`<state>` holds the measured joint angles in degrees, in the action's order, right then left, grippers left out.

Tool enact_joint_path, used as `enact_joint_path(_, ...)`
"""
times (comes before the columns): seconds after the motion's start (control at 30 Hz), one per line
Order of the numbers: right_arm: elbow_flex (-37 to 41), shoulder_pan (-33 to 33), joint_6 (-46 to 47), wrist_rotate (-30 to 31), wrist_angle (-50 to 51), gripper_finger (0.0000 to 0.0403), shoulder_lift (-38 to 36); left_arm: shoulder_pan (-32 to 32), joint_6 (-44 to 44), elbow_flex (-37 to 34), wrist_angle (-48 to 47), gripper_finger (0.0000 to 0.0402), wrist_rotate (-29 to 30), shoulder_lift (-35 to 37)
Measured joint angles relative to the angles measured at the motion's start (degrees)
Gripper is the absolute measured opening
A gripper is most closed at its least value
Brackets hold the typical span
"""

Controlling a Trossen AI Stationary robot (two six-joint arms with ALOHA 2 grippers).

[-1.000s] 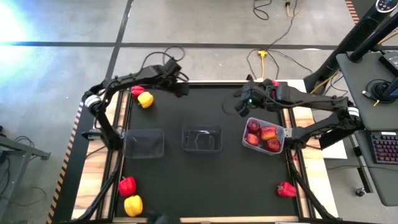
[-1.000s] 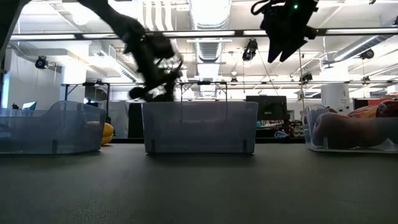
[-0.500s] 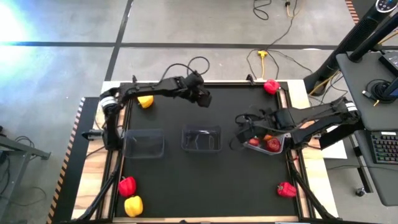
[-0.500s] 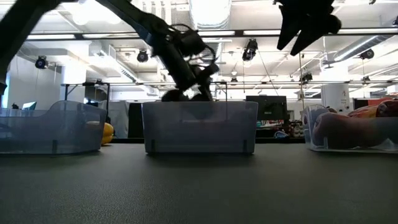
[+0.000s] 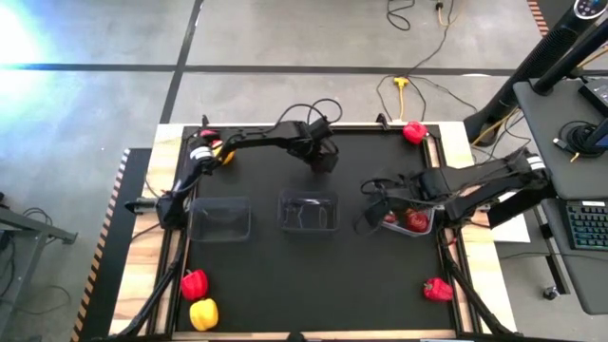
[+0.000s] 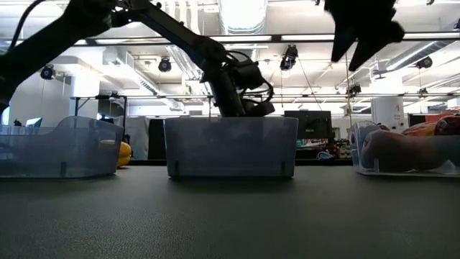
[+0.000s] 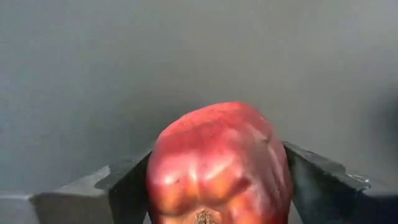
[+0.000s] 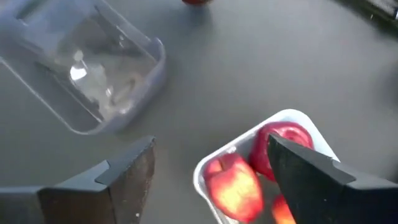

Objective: Sort produce into baskets
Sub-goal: Put the red apple into the transparent bin

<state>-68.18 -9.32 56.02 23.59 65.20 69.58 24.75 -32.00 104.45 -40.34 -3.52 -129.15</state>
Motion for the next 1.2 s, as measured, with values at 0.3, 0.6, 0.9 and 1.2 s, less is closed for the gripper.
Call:
enact_joint_path(0.3, 6.0, 18.4, -34.5, -15.9, -14.9, 0.0322, 0.0, 0.2, 3.0, 8.3, -6.7, 0.0333, -3.5, -0.4)
enact_joint_path(0.6, 15.6, 29.7, -55.8, -24.3, -42.4, 0.0321, 0.5, 0.3, 8.8, 24.1, -27.6, 0.0333, 1.3, -0.2)
enact_joint_path(0.9, 18.5, 33.7, -63.9, -27.1, -60.0, 0.0339, 10.8, 1.7, 11.5, 21.3, -40.4, 0.0313, 9.2, 9.8)
enact_joint_path(1.2, 9.1, 35.9, -66.6, -25.4, -65.4, 0.034, 26.3, 2.4, 6.2, -2.1, -35.7, 0.0299, 15.7, 27.8)
